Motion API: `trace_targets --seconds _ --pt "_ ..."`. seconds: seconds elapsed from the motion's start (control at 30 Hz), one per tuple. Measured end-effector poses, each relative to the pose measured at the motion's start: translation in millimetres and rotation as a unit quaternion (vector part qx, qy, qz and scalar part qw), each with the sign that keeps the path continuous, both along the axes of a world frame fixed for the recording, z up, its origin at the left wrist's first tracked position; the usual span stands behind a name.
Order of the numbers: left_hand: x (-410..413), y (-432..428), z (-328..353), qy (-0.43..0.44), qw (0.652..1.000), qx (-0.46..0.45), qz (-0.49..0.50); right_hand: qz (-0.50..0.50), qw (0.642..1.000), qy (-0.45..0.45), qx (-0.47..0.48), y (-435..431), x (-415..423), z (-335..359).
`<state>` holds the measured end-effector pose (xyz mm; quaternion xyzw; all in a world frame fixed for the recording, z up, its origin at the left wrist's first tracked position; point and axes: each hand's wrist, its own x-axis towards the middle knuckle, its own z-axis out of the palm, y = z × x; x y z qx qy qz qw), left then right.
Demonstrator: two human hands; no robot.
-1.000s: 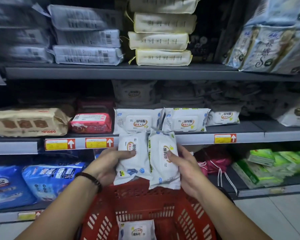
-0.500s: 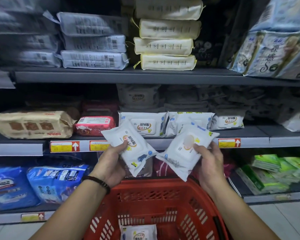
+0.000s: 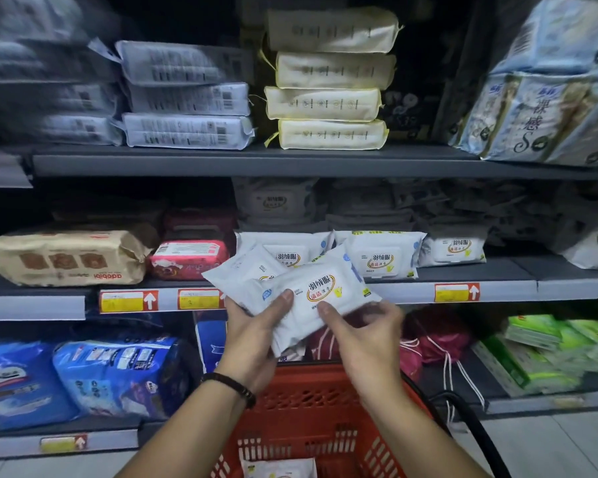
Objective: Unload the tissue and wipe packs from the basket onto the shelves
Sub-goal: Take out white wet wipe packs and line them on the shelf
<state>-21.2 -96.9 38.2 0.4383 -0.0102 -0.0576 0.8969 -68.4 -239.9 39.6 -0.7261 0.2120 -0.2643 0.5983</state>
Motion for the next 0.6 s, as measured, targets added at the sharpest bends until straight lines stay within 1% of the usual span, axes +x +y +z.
trace_targets --seconds 0.03,0.07,0.1,0.13,0.17,0.2,0.33,0.4,0.47,0.6 --pt "0.4 -0.5 0.1 -0.009 1.0 0.005 0.012 -0.045 0.995 0.013 -0.087 -2.7 -3.1 1.0" --pt "-0.8 -1.7 0.6 -0.015 0.999 0.015 0.025 -0.057 0.985 -0.003 -0.164 -4.2 -6.8 2.5" --pt "-2.3 -3.9 0.7 -0.02 0.999 0.023 0.031 -0.038 0.972 -0.023 -0.229 -4.1 -8.9 4.4" --pt "-5.0 -7.1 0.9 -0.027 0.999 0.025 0.027 -0.01 0.962 -0.026 -0.273 -4.2 -10.5 6.5" --pt "-8.6 -10.8 2.1 -0.034 0.999 0.022 0.015 0.012 0.956 -0.017 -0.291 -3.7 -10.9 6.9" --pt "-12.9 -13.7 3.7 -0.036 0.999 0.019 0.006 0.023 0.956 -0.001 -0.293 -3.4 -11.6 7.1" --pt "-21.7 -20.2 9.3 -0.045 0.999 0.023 0.006 0.044 0.965 0.05 -0.253 -9.1 -18.3 17.7" --pt "-24.9 -25.9 12.4 -0.044 0.999 0.028 0.002 0.044 0.965 0.064 -0.249 -16.7 -24.1 22.5" --pt "-27.9 -33.8 16.1 -0.03 0.999 0.022 0.004 0.034 0.968 0.065 -0.241 -26.3 -27.7 24.5" --pt "-26.0 -59.0 27.1 0.003 1.0 -0.027 -0.008 -0.014 0.976 0.044 -0.212 -56.4 -35.1 29.8"
